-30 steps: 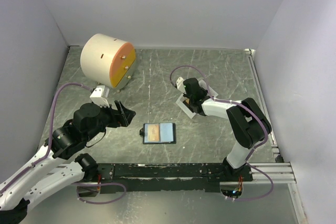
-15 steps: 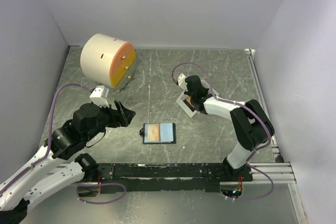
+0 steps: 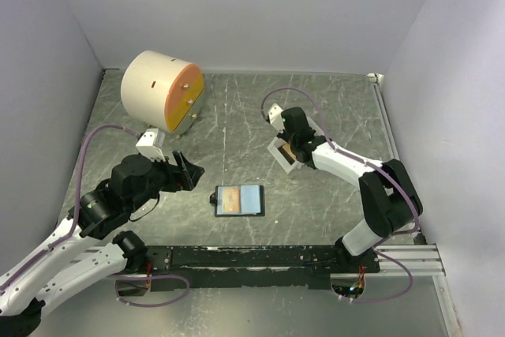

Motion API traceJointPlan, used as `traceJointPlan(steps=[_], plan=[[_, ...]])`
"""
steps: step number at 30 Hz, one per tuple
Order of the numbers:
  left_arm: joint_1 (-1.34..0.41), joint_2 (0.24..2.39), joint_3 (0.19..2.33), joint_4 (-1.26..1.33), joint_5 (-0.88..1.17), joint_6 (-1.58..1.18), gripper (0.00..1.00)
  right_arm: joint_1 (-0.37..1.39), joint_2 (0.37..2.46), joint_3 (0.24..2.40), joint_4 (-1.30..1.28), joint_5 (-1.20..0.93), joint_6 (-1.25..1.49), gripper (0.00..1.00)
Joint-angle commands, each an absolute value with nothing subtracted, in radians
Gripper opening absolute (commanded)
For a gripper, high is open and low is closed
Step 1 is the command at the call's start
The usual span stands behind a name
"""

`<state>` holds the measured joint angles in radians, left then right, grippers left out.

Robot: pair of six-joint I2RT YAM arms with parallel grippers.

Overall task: Put the credit cards into the card holder
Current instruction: Pick up the credit card from the storage box.

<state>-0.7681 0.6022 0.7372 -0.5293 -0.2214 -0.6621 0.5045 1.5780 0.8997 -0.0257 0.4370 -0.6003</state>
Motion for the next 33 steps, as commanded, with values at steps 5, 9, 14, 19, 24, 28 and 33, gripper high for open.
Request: traceJointPlan(steps=[5,9,14,19,24,28,33], plan=[[-0.764,0.608,0.726,-0.527,-0.187,-0.699,0.92,0.497,1.473,1.039,-0.235,0.386,-0.432,0.0],[-0.764,0.632,0.705,-0.49,-0.132,-0.712,0.8,0.499,1.403,1.091,-0.312,0.332,-0.321,0.0],[-0.764,0.711,0.727,-0.467,-0.069,-0.722,0.73,0.522,1.368,1.175,-0.433,0.361,-0.139,0.0],[-0.764,0.765,0.758,-0.399,0.068,-0.791,0.76,0.523,1.303,1.219,-0.473,0.098,0.188,0.0],[-0.764,0.775,0.743,-0.275,0.211,-0.884,0.74,0.528,1.197,1.105,-0.293,-0.185,0.383,0.0],[-0.763,0.769,0.735,-0.221,0.249,-0.941,0.73,0.528,1.069,0.992,-0.117,-0.286,0.545,0.0],[-0.764,0.749,0.694,-0.074,0.287,-1.052,0.7,0.529,0.98,0.833,0.123,-0.441,0.801,0.0]])
